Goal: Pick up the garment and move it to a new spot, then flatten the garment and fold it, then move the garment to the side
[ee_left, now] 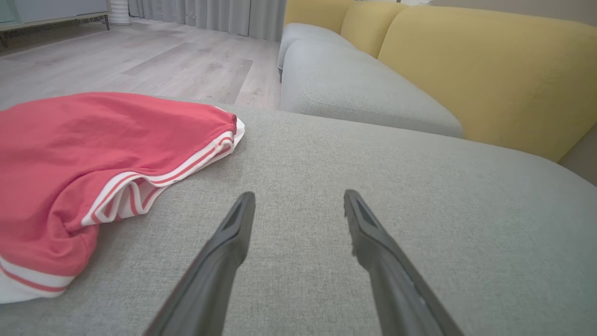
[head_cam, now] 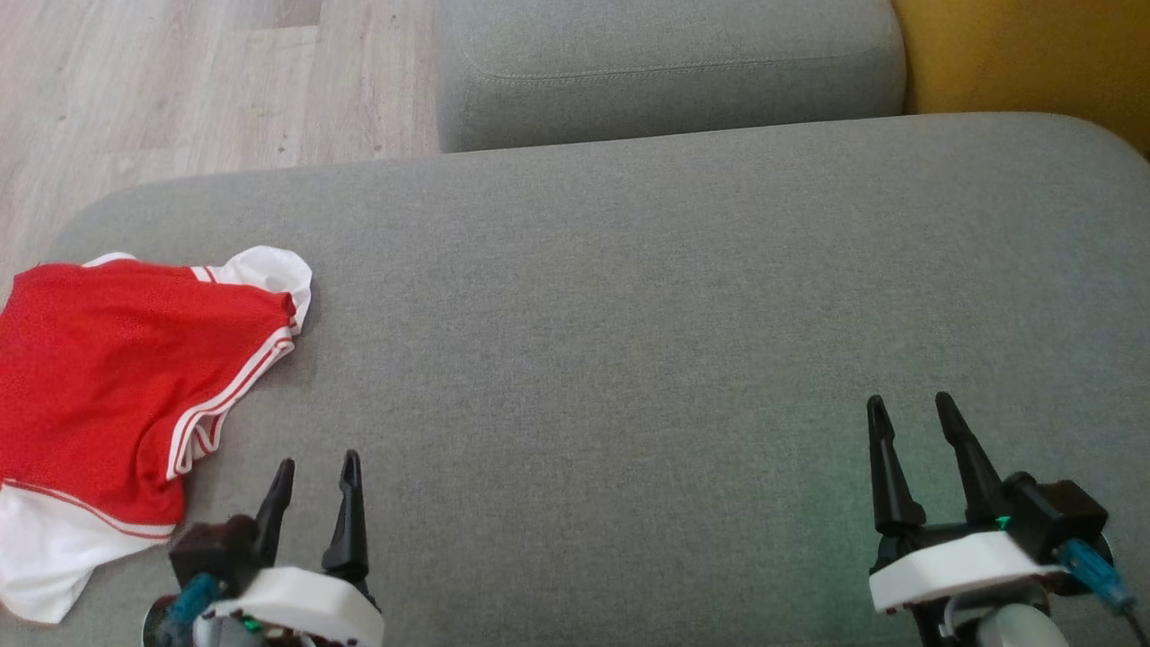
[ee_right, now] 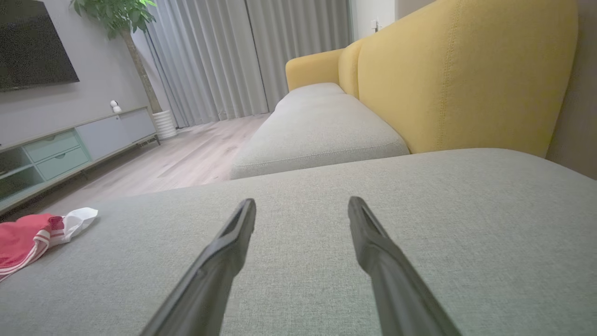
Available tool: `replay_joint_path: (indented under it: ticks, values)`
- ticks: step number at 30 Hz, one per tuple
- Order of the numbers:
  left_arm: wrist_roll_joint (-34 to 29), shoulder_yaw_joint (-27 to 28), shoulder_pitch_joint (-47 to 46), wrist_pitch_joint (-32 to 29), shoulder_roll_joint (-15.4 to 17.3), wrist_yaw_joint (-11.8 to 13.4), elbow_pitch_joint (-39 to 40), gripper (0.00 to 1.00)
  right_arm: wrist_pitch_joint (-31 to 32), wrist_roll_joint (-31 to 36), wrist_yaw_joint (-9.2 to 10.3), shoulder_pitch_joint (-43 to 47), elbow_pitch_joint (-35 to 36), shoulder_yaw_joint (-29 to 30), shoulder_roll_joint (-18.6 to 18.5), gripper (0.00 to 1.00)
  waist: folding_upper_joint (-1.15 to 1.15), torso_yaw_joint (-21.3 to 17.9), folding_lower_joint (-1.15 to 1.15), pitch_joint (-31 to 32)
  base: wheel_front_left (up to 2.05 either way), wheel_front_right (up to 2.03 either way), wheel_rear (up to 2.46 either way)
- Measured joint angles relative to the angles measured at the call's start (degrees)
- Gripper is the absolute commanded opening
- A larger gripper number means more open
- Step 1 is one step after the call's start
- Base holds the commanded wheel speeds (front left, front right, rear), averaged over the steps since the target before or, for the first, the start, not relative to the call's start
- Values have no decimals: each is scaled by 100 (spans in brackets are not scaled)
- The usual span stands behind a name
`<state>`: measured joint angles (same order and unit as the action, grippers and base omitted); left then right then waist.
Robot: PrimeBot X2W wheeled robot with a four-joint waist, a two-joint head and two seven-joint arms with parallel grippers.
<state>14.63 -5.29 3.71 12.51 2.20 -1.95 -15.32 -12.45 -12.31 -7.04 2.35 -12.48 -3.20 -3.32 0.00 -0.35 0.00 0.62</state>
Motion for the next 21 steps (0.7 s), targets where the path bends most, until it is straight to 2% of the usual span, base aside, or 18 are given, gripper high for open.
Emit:
replay_joint_path:
  ticks: [10, 21]
  values:
    - [-664, -26, 93, 178, 4, 53, -87, 100, -176, 587, -1, 63, -66, 20, 34, 100, 0, -12, 0, -7, 0, 0, 0]
    - [-495, 7, 93, 178, 4, 102, -127, 100, -176, 506, -1, 62, -167, 59, 55, 100, 0, -18, 0, -20, 0, 0, 0]
